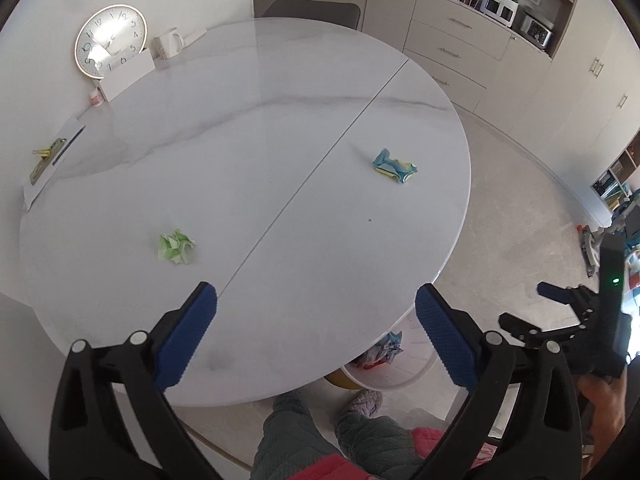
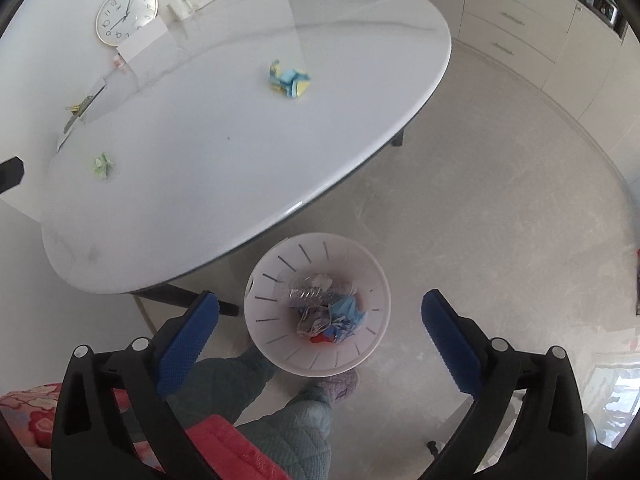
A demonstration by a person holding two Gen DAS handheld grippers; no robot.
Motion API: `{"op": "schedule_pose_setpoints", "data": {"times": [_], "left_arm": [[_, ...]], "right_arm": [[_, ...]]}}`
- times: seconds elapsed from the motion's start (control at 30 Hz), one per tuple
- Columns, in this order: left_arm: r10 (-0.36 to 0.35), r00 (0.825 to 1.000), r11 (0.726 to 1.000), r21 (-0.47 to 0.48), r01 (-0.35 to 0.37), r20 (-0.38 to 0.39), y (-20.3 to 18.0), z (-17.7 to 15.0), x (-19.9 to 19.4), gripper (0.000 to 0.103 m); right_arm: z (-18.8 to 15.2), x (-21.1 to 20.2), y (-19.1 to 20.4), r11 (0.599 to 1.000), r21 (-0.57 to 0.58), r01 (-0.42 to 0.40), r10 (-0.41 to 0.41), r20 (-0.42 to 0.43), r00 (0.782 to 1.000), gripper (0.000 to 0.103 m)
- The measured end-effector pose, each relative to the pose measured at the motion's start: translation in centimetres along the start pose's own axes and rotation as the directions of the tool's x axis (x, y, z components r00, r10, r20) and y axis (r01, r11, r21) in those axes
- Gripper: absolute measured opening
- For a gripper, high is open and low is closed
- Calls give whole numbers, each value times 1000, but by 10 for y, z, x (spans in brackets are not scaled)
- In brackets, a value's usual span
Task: Collect trash
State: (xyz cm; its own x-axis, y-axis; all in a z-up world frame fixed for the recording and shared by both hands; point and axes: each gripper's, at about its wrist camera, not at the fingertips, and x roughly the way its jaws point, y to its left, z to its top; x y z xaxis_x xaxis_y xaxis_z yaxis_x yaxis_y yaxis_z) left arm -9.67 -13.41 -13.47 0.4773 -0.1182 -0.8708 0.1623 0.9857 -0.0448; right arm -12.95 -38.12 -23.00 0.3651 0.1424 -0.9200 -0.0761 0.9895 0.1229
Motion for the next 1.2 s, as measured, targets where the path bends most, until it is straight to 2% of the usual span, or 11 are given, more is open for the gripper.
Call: {"op": "schedule_pose_setpoints", "data": {"times": [0.2, 0.43, 0.63, 0.8, 1.0, 1.2], "left_arm": [[5, 999, 1000, 5, -5, 32, 14, 8, -5, 95], [10, 999, 1000, -19, -9, 48, 50, 4, -4, 95], [36, 998, 998, -52, -34, 56, 97, -5, 11, 95], [29, 998, 998, -60, -26, 55, 132, -7, 34, 95], [24, 1000, 998, -57, -23, 13, 161, -4, 75, 95], [2, 998, 999, -42, -4, -56, 179, 2, 123, 88]], "right_arm": [[20, -43, 10, 1000, 16, 16, -18, 85, 996, 101], [37, -46, 29, 1000, -3, 24, -24, 98, 995, 101], [49, -44, 43, 1000, -5, 4, -4, 114, 993, 101], [60, -40, 57, 1000, 6, -4, 3, 120, 993, 101], [73, -31, 78, 1000, 21, -5, 2, 124, 992, 101], [87, -14, 95, 998, 54, 21, -27, 109, 994, 101]]}}
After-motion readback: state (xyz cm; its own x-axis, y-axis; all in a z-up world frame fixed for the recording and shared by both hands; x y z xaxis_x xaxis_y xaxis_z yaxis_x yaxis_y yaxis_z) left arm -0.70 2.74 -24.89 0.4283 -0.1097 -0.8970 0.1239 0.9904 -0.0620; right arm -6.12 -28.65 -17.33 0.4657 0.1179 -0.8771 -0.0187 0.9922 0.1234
